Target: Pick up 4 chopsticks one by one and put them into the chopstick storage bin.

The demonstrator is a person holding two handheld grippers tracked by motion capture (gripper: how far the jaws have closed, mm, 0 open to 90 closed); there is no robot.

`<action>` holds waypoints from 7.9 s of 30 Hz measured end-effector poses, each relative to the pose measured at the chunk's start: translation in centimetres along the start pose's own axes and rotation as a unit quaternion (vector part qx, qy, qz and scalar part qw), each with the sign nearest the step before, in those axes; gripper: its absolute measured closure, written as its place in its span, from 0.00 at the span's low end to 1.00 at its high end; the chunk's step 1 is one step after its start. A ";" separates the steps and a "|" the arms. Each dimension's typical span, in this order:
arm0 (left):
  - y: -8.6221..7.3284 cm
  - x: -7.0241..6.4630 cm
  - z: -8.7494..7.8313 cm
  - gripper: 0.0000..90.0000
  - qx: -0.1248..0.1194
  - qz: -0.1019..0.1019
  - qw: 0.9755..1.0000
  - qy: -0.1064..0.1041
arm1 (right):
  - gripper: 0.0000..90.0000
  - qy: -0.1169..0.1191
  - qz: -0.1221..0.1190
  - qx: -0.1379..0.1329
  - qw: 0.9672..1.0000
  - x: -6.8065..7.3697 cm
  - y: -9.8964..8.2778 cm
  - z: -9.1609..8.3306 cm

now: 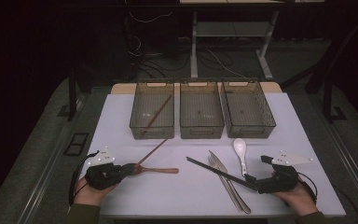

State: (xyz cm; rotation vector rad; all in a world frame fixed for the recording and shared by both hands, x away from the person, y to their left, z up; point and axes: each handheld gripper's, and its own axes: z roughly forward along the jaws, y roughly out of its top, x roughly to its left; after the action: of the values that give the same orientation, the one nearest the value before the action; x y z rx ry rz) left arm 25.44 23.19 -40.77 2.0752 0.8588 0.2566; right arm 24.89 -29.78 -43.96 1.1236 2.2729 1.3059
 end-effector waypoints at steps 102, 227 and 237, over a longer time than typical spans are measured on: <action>13.2 11.2 12.0 0.91 0.020 -0.084 0.988 0.128 | 0.01 -0.002 0.012 -0.010 1.000 -0.4 -0.1 -0.4; 0.7 -2.9 5.3 0.00 -0.057 0.035 0.997 -0.049 | 0.08 0.066 -0.022 0.041 0.997 1.0 4.1 1.5; 0.8 -3.1 5.0 0.00 -0.062 0.038 0.996 -0.044 | 0.24 0.088 -0.047 0.040 0.994 1.6 5.3 2.8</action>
State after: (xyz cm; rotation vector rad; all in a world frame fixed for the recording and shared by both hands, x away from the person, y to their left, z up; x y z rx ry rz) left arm 25.83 17.63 -42.87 1.9895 0.6950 0.2518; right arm 28.01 -25.41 -40.94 0.9459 2.4914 1.3355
